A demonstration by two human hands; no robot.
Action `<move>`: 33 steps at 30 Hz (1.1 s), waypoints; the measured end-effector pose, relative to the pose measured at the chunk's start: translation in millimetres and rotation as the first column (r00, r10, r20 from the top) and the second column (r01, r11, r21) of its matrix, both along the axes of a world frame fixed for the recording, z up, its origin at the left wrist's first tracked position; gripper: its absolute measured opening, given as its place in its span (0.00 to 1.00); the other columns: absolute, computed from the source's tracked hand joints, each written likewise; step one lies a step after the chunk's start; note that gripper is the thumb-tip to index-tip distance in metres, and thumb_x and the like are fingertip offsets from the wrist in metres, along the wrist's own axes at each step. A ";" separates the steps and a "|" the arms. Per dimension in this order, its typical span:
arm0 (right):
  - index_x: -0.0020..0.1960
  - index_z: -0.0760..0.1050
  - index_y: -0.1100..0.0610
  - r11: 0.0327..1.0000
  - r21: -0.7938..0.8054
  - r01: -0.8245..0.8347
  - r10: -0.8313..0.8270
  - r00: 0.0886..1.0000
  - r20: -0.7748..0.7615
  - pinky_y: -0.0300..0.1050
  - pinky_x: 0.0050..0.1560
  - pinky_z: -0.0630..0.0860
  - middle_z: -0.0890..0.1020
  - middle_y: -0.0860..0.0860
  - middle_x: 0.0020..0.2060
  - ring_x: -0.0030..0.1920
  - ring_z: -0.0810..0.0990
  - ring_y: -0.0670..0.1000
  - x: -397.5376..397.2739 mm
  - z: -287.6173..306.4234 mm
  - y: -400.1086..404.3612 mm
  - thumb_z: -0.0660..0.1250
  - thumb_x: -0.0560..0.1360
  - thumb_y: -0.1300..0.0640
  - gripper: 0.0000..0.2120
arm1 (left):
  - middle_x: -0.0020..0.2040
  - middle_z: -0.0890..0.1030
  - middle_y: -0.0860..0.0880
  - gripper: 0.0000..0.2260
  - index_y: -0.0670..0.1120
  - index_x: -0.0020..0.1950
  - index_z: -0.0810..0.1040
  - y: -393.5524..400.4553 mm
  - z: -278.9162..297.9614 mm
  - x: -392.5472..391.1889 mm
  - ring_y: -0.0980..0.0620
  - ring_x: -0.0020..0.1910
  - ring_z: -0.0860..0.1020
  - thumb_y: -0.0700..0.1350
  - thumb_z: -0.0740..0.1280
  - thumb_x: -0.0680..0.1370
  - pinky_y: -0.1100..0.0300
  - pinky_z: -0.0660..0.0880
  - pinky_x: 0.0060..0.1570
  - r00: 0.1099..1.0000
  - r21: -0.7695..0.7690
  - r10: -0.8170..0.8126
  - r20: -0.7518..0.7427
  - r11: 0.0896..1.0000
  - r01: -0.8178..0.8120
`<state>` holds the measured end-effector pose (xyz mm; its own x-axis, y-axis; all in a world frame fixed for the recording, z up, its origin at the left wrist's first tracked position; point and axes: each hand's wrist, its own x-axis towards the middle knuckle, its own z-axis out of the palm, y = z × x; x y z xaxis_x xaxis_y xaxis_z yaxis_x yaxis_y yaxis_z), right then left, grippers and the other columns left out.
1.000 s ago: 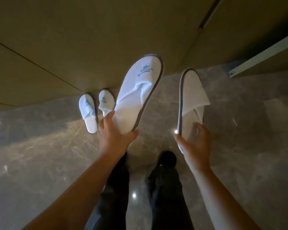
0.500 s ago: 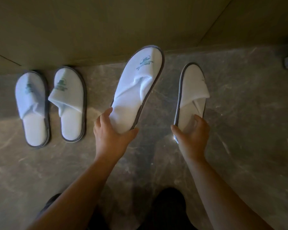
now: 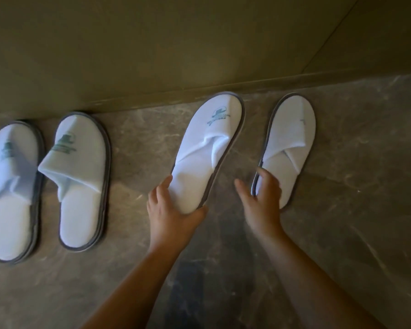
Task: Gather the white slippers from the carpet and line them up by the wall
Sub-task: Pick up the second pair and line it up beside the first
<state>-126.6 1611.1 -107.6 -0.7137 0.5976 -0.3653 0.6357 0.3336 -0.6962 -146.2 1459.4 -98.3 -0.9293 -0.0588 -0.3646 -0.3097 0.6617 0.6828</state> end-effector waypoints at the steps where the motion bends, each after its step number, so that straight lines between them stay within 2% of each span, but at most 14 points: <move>1: 0.65 0.63 0.54 0.983 -0.182 0.020 -0.032 0.998 -0.059 0.43 0.58 0.67 0.70 0.56 0.65 0.64 0.69 0.52 -2.8 8.3 -11.6 0.67 0.70 0.51 0.26 | 0.66 0.65 0.45 0.40 0.50 0.67 0.59 0.5 3.0 2.2 0.46 0.63 0.65 0.49 0.75 0.60 0.49 0.68 0.58 1.000 0.009 0.000 0.007 1.000 0.000; 3: 0.62 0.65 0.55 0.907 -0.417 0.053 -0.113 0.986 -0.120 0.42 0.52 0.72 0.76 0.56 0.59 0.56 0.75 0.52 -11.1 20.8 -33.0 0.68 0.70 0.54 0.23 | 0.66 0.64 0.46 0.41 0.51 0.67 0.57 1.9 7.2 5.8 0.47 0.63 0.65 0.51 0.75 0.60 0.52 0.68 0.56 1.000 0.026 -0.014 0.018 1.000 0.013; 5: 0.60 0.64 0.58 0.874 -0.477 0.090 -0.178 0.974 -0.142 0.44 0.50 0.75 0.78 0.57 0.54 0.50 0.78 0.52 -19.3 24.4 -48.8 0.68 0.69 0.59 0.23 | 0.66 0.62 0.47 0.43 0.51 0.68 0.56 1.0 8.5 8.4 0.48 0.64 0.63 0.53 0.75 0.60 0.54 0.66 0.55 0.999 0.040 -0.046 0.005 0.998 0.046; 8: 0.61 0.63 0.58 0.883 -0.452 0.123 -0.205 0.969 -0.137 0.43 0.48 0.74 0.78 0.57 0.53 0.50 0.78 0.52 -26.6 21.2 -60.8 0.67 0.69 0.64 0.23 | 0.67 0.62 0.47 0.43 0.50 0.69 0.55 -13.5 6.2 12.1 0.51 0.64 0.62 0.55 0.74 0.61 0.58 0.63 0.57 0.990 0.055 -0.141 -0.010 0.988 0.141; 11: 0.60 0.64 0.58 0.914 -0.395 0.093 -0.146 0.983 -0.107 0.46 0.51 0.73 0.77 0.58 0.55 0.51 0.76 0.53 -27.6 13.6 -67.6 0.66 0.69 0.65 0.21 | 0.66 0.66 0.51 0.36 0.52 0.67 0.60 -45.2 4.5 10.1 0.56 0.61 0.64 0.55 0.72 0.63 0.61 0.63 0.57 0.960 0.033 -0.276 0.049 0.961 0.275; 14: 0.60 0.65 0.56 0.939 -0.344 -0.010 -0.011 0.998 -0.059 0.45 0.50 0.71 0.75 0.55 0.55 0.51 0.74 0.50 -27.6 9.7 -84.1 0.65 0.71 0.63 0.19 | 0.67 0.69 0.50 0.28 0.51 0.65 0.65 -83.8 7.9 -5.0 0.51 0.65 0.67 0.51 0.70 0.68 0.61 0.64 0.59 0.951 -0.006 -0.302 0.062 0.953 0.303; 19: 0.59 0.64 0.56 0.919 -0.366 -0.146 0.138 0.989 -0.048 0.46 0.47 0.73 0.74 0.52 0.51 0.50 0.75 0.52 -39.7 2.9 -118.3 0.64 0.71 0.63 0.18 | 0.69 0.68 0.47 0.26 0.50 0.66 0.65 -142.3 12.0 -42.8 0.48 0.67 0.64 0.49 0.68 0.70 0.54 0.63 0.65 0.908 -0.189 -0.419 0.014 0.891 0.414; 24: 0.59 0.66 0.61 0.925 -0.379 -0.032 0.047 0.998 0.030 0.47 0.51 0.71 0.75 0.59 0.57 0.52 0.73 0.53 -37.5 -12.2 -131.9 0.63 0.71 0.67 0.18 | 0.74 0.58 0.46 0.30 0.51 0.69 0.58 -178.4 -7.3 -50.3 0.44 0.72 0.54 0.51 0.67 0.71 0.44 0.55 0.71 0.887 -0.321 -0.457 0.061 0.833 0.451; 26: 0.60 0.66 0.60 0.949 -0.312 -0.045 0.063 0.997 0.050 0.48 0.52 0.71 0.75 0.60 0.59 0.53 0.74 0.55 -35.8 -16.3 -129.8 0.63 0.71 0.65 0.18 | 0.76 0.51 0.47 0.32 0.52 0.71 0.53 -185.2 -19.1 -47.1 0.43 0.74 0.48 0.54 0.65 0.72 0.42 0.51 0.71 0.865 -0.388 -0.490 0.112 0.779 0.492; 28: 0.63 0.65 0.59 0.975 -0.198 -0.103 0.119 0.990 0.074 0.51 0.56 0.72 0.74 0.60 0.61 0.58 0.74 0.57 -35.5 -18.5 -128.2 0.65 0.72 0.61 0.21 | 0.76 0.46 0.47 0.33 0.54 0.72 0.49 -190.5 -28.9 -45.3 0.43 0.74 0.44 0.57 0.63 0.72 0.41 0.48 0.71 0.841 -0.432 -0.522 0.142 0.732 0.527; 31: 0.67 0.60 0.60 0.971 0.037 -0.238 0.231 0.964 0.132 0.57 0.64 0.69 0.70 0.61 0.64 0.63 0.69 0.60 -31.1 -19.6 -135.2 0.70 0.68 0.56 0.32 | 0.76 0.43 0.46 0.34 0.55 0.72 0.46 -197.0 -38.9 -46.9 0.41 0.74 0.42 0.57 0.62 0.72 0.40 0.45 0.70 0.829 -0.447 -0.541 0.143 0.712 0.542; 33: 0.69 0.56 0.60 0.941 0.125 -0.315 0.290 0.939 0.183 0.57 0.65 0.66 0.67 0.61 0.66 0.65 0.66 0.61 -23.5 -20.4 -147.9 0.73 0.65 0.53 0.39 | 0.76 0.42 0.46 0.35 0.55 0.72 0.45 -199.7 -43.9 -46.9 0.41 0.74 0.41 0.58 0.61 0.72 0.39 0.44 0.70 0.818 -0.456 -0.557 0.142 0.697 0.554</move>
